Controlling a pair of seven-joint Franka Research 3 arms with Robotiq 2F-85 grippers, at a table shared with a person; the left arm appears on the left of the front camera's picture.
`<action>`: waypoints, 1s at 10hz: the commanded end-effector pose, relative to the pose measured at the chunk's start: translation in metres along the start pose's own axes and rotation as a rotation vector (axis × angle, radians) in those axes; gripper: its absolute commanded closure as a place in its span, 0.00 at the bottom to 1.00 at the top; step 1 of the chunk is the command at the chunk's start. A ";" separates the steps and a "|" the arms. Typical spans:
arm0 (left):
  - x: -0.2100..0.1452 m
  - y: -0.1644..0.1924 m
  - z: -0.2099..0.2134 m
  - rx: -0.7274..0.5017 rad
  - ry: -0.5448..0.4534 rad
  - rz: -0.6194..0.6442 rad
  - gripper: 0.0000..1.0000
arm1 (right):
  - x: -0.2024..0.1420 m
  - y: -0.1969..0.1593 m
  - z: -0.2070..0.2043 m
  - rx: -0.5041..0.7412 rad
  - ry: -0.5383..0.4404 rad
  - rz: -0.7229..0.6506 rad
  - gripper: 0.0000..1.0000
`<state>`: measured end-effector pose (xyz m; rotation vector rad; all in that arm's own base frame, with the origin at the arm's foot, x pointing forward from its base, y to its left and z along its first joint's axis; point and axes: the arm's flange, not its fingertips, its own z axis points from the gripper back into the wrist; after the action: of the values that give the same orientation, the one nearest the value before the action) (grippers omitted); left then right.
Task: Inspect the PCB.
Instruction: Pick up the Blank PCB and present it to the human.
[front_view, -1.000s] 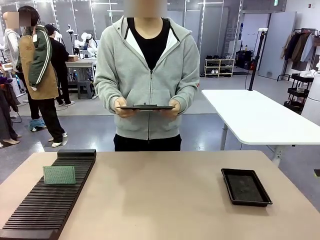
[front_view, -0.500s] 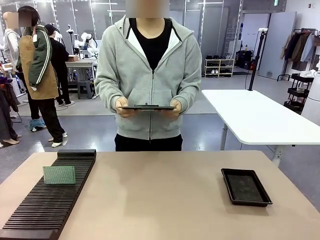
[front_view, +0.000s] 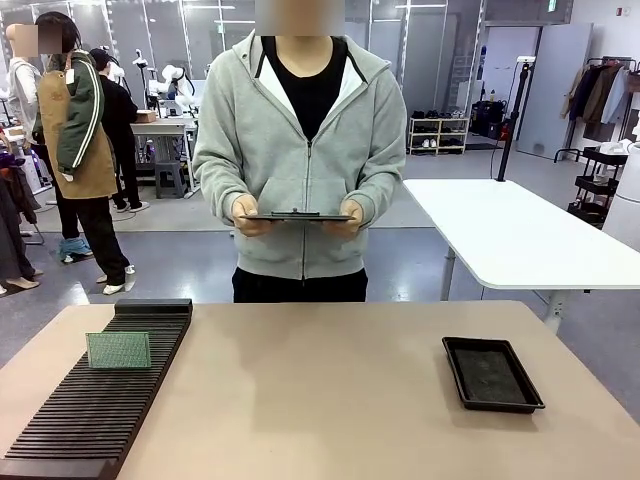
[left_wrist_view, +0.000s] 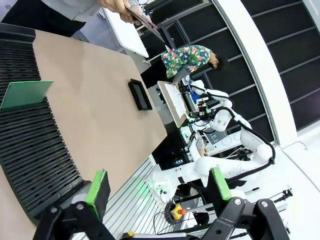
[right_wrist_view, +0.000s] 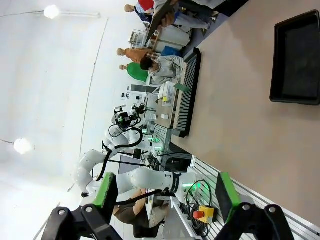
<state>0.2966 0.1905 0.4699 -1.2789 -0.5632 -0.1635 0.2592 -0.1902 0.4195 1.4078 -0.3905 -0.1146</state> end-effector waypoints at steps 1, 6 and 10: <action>0.000 0.000 0.000 -0.011 -0.002 -0.005 0.00 | -0.002 0.001 0.002 -0.001 0.006 0.002 0.00; 0.003 -0.030 -0.010 0.054 0.055 -0.141 0.00 | -0.002 0.001 0.002 -0.001 0.006 0.002 0.00; 0.044 -0.122 -0.114 0.846 0.549 -0.689 0.00 | -0.002 0.001 0.002 -0.001 0.006 0.002 0.00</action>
<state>0.2989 0.0776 0.5822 -0.7004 -0.5878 -0.5908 0.2584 -0.1904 0.4196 1.4056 -0.3897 -0.1173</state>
